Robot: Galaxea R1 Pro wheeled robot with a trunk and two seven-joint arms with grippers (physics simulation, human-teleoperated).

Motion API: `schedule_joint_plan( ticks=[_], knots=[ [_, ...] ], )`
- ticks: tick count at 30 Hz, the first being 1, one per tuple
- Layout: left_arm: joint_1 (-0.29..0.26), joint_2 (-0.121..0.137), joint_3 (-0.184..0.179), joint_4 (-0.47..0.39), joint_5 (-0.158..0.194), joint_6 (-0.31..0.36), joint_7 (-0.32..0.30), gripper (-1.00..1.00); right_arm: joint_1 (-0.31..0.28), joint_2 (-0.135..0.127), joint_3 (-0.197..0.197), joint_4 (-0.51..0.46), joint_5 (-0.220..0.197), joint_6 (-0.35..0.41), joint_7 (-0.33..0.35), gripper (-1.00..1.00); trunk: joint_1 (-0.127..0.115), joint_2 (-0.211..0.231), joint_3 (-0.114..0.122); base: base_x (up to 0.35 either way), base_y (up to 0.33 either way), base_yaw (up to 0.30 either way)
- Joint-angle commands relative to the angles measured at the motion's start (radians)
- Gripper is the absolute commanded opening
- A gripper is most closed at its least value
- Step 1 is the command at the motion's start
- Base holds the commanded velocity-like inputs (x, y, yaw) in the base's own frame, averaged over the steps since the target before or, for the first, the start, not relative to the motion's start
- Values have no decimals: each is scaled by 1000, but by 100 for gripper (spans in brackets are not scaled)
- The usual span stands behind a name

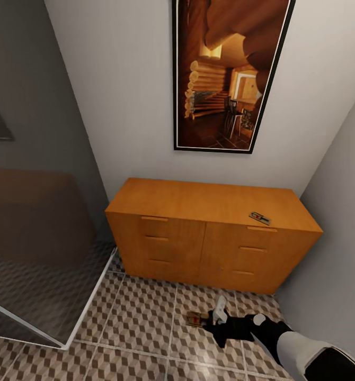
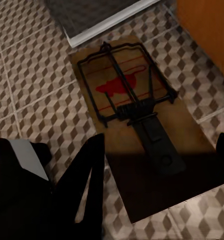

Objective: Take the four mousetraps from the cabinet in the bathroom and place them on the bathroom floor. Make sure all four end up on the same floor surface, and ensure that at least two of them are either under or directly next to the same bathroom sink.

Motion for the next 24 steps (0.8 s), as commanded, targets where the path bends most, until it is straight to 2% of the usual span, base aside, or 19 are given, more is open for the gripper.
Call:
schedule_joint_plan(
  ticks=[1,8,9,14,17,19,21,22,23,24],
  knots=[
    [-1,-2,-8,3,7,-6,0,100,27,-1,-7,4,-1,-25,-1,-100,1,-2,-2,0,0,0],
    [0,-7,-7,-8,7,-20,0,100,171,-18,-8,15,4,-134,-55,-100,1,-2,-2,0,0,0],
    [0,-9,-6,-15,6,-23,0,100,205,-24,-8,15,4,-174,-81,-100,1,-2,-2,0,0,0],
    [0,-13,-4,-47,6,-25,7,100,294,-33,-9,16,2,-250,-198,-100,1,-2,-2,0,0,0],
    [0,-16,-1,-83,6,-22,13,100,342,-31,-9,16,-1,-267,-305,-100,1,-2,-2,0,0,0],
    [1,-25,1,-164,8,-21,36,100,369,-19,-9,16,-10,-277,-487,-100,1,-2,-2,0,0,0],
    [1,-27,3,-233,8,-23,86,100,374,-4,-10,16,-30,-281,-593,-100,1,-2,-2,0,0,0],
    [1,-28,4,-274,9,-23,122,100,375,4,-11,15,-48,-281,-637,-100,1,-2,-2,0,0,0],
    [1,-29,5,-343,10,-23,181,100,376,13,-11,15,-91,-282,-689,-100,1,-2,-2,0,0,0],
    [1,-29,5,-391,10,-22,221,100,376,17,-11,14,-129,-282,-710,-100,1,-2,-2,0,0,0]
  ],
)
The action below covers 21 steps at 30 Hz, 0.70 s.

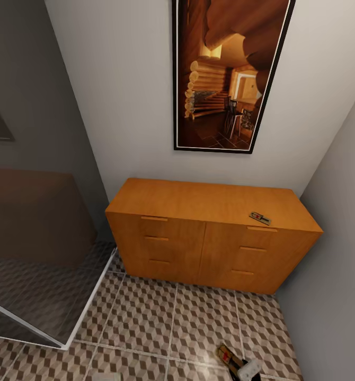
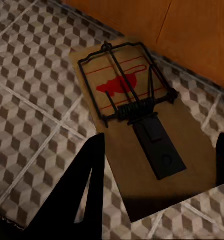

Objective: Take the four mousetraps from the cabinet in the bathroom and place them on the bathroom floor. Make sure all four end up on the same floor surface, and ensure that at least two of them are either under or directly next to the same bathroom sink.

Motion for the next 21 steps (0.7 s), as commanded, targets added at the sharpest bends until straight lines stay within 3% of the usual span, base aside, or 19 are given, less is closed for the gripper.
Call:
schedule_joint_plan(
  ticks=[1,5,6,10,13,15,21],
  knots=[
    [-1,-2,-8,-48,8,-1,46,100,-1,2,10,0,-56,-3,-12,-100,0,-2,-2,0,0,0],
    [-1,-22,-7,-151,8,3,145,100,0,2,9,-1,-250,-15,-29,-100,0,-2,-2,0,0,0],
    [-1,-25,-6,-161,8,3,154,100,0,0,8,-1,-279,-19,-30,-100,0,-2,-2,0,0,0],
    [-1,-31,14,-227,8,5,184,100,0,-5,8,-1,-495,-40,-31,-100,0,-2,-2,0,0,0],
    [-2,-32,46,-257,8,14,188,100,0,-1,9,-2,-574,-43,-34,-100,0,-2,-2,0,0,0],
    [-2,-32,73,-292,8,40,187,100,0,5,8,-4,-604,-42,-39,-100,0,-2,-2,0,0,0],
    [-2,-10,92,-435,3,200,186,100,0,9,9,-19,-619,-44,-35,-100,0,-2,-2,0,0,0]
  ],
)
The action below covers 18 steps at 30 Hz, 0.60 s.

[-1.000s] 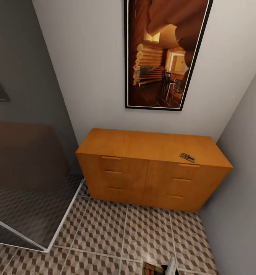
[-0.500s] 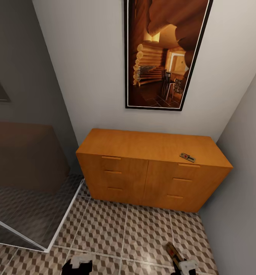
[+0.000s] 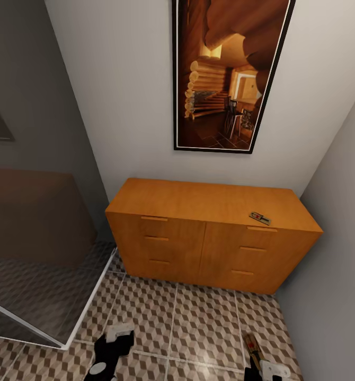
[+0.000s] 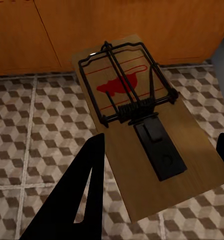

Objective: Take the four mousetraps from the cabinet in the bathroom and place them on the bathroom floor. Make sure all four end up on the same floor surface, and ensure that at least two of them are either under or directly next to the same bathroom sink.

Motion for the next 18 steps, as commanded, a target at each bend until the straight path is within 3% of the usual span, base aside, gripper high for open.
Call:
schedule_joint_plan(
  ticks=[1,5,11,15,16,18],
  knots=[
    [-1,6,-7,-12,10,11,9,100,-1,-1,8,-2,-10,-4,-1,-100,1,-2,-2,0,0,0],
    [-1,20,-6,-44,7,56,9,100,0,-1,10,-14,-4,-32,2,-100,1,-2,-2,0,0,0],
    [-1,31,-6,-56,4,59,9,100,0,6,13,7,58,-340,-5,-100,1,-2,-2,0,0,0],
    [-1,56,-7,-84,3,53,8,100,3,35,13,21,74,-342,-12,-100,1,-2,-2,0,0,0],
    [-1,76,-8,-113,4,41,6,100,4,40,13,22,77,-342,-34,-100,1,-2,-2,0,0,0],
    [-1,83,-9,-126,4,35,4,100,4,43,13,22,78,-342,-42,-100,1,-2,-2,0,0,0]
  ],
)
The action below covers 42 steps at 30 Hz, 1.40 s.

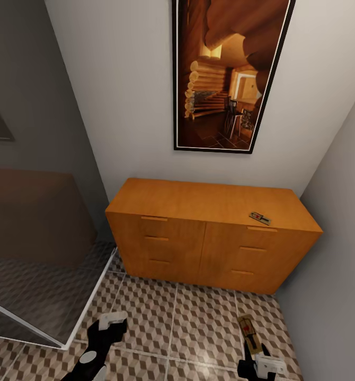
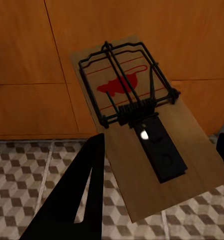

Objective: Take the four mousetraps from the cabinet in the bathroom and place them on the bathroom floor. Make sure all four end up on the same floor surface, and ensure that at least two of them are either under or directly next to the same bathroom sink.

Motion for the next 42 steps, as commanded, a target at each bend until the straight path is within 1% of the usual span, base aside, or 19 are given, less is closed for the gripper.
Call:
schedule_joint_plan(
  ticks=[1,10,13,15,17,18,19,20,21,22,23,26,27,29,33,35,39,40,42],
  knots=[
    [-1,3,-7,-4,7,0,9,100,-1,1,8,1,-6,-3,-7,-100,1,-2,-2,0,0,0],
    [-1,9,-11,-28,7,-4,5,100,-1,-2,7,0,-6,43,-12,-100,1,-2,-2,0,0,0],
    [-1,32,-11,-129,7,0,5,100,-1,-2,7,0,-6,44,-12,-100,1,-2,-2,0,0,0],
    [-1,59,-11,-223,8,13,7,100,-1,-2,7,0,-6,44,-12,-100,1,-2,-2,0,0,0],
    [-1,77,-10,-297,8,48,7,100,-1,-2,7,0,-6,44,-12,-100,1,-2,-2,0,0,0],
    [-1,85,-8,-348,9,97,8,100,-1,-2,7,0,-6,44,-12,-100,1,-2,-2,0,0,0],
    [-1,91,-5,-402,9,168,8,100,-1,-2,7,0,-6,44,-12,-100,1,-2,-2,0,0,0],
    [-2,94,11,-479,9,307,9,100,-1,-3,7,0,-6,44,-12,-100,1,-2,-2,0,0,0],
    [-2,87,51,-547,10,455,7,100,-1,-4,7,0,-6,44,-12,-100,1,-2,-2,0,0,0],
    [-3,71,85,-588,10,542,6,100,-1,-4,7,0,-6,45,-12,-100,1,-2,-2,0,0,0],
    [-3,61,101,-606,10,581,6,100,-1,-4,7,0,-6,45,-12,-100,1,-2,-2,0,0,0],
    [-22,5,150,-660,11,734,4,100,-1,-5,7,0,-6,46,-12,-100,1,-2,-2,0,0,0],
    [-46,-13,157,-667,11,766,3,100,-1,-5,7,0,-6,45,-12,-100,1,-2,-2,0,0,0],
    [-134,-49,166,-675,12,864,3,100,-1,-4,7,0,-6,45,-11,-100,1,-2,-2,0,0,0],
    [-250,-99,169,-678,11,962,3,100,-1,-4,7,0,-6,44,-12,-100,1,-2,-2,0,0,0],
    [-351,-142,170,-675,10,987,5,100,-1,-4,7,-1,-6,44,-11,-100,1,-2,-2,0,0,0],
    [-495,-196,171,-642,12,1000,9,100,-1,-4,7,-1,-6,44,-11,-100,1,-2,-2,0,0,0],
    [-516,-201,171,-631,12,1001,9,100,-1,-4,7,-1,-6,44,-12,-100,1,-2,-2,0,0,0],
    [-598,-214,171,-563,12,1002,10,100,-1,-4,7,-1,-6,44,-11,-100,1,-2,-2,0,0,0]
  ],
)
